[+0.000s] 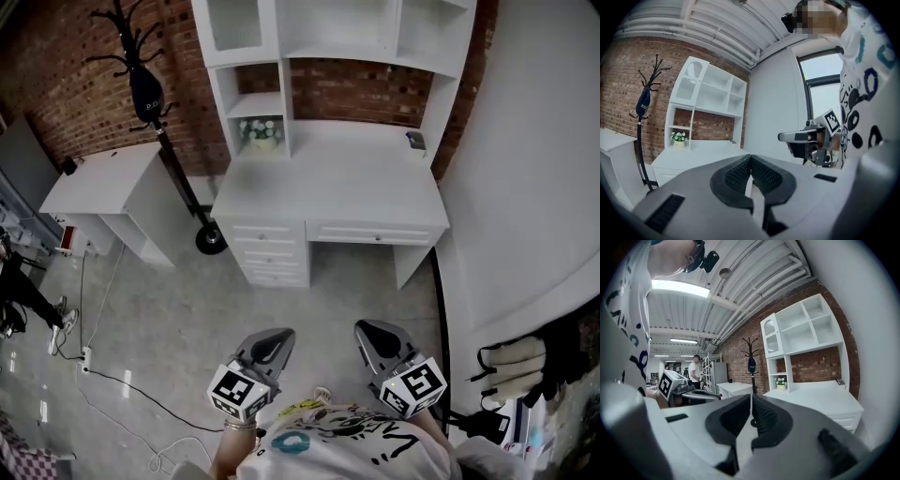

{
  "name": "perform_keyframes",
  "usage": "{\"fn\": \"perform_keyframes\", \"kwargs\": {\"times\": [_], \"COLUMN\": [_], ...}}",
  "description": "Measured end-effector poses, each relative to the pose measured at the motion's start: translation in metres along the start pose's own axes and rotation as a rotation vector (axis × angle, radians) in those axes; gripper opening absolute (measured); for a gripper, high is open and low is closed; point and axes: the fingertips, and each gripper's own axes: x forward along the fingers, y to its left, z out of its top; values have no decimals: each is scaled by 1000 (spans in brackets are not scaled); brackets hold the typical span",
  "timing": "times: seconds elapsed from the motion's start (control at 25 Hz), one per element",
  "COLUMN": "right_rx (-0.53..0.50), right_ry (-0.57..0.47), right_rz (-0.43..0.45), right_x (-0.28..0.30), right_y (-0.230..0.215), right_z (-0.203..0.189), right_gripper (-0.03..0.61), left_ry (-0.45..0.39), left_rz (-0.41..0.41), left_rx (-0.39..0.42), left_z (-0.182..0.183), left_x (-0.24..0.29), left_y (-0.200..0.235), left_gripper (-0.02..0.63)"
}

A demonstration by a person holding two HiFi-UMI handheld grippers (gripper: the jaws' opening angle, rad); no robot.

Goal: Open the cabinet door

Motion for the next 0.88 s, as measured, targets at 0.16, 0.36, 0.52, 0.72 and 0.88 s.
{"fn": "perform_keyframes", "kwargs": {"times": [0.16, 0.36, 0.52, 0.72, 0.88], "right_rx": [-5, 9, 36, 46, 47], "right_ry": [-8, 4, 17, 7, -5], "right_rz": [21, 31, 37, 29, 8], "right_x": [8, 19, 32, 54, 79], "right_y": [-11, -26, -32, -43, -55], "right_z": [6, 2, -6, 1, 8], "right_gripper": [29, 29, 29, 29, 29], "left_ry": [-11, 1, 13, 26, 19], "left_rz": [21, 16, 17, -1, -7], "left_rx": [1, -13, -27, -9, 10], "left_z": [10, 5, 1, 8, 18], "left_x": [10, 25, 33, 47, 59], "left_y": [6, 13, 21, 42, 70], "left_gripper": [15, 15, 14, 15, 15]}}
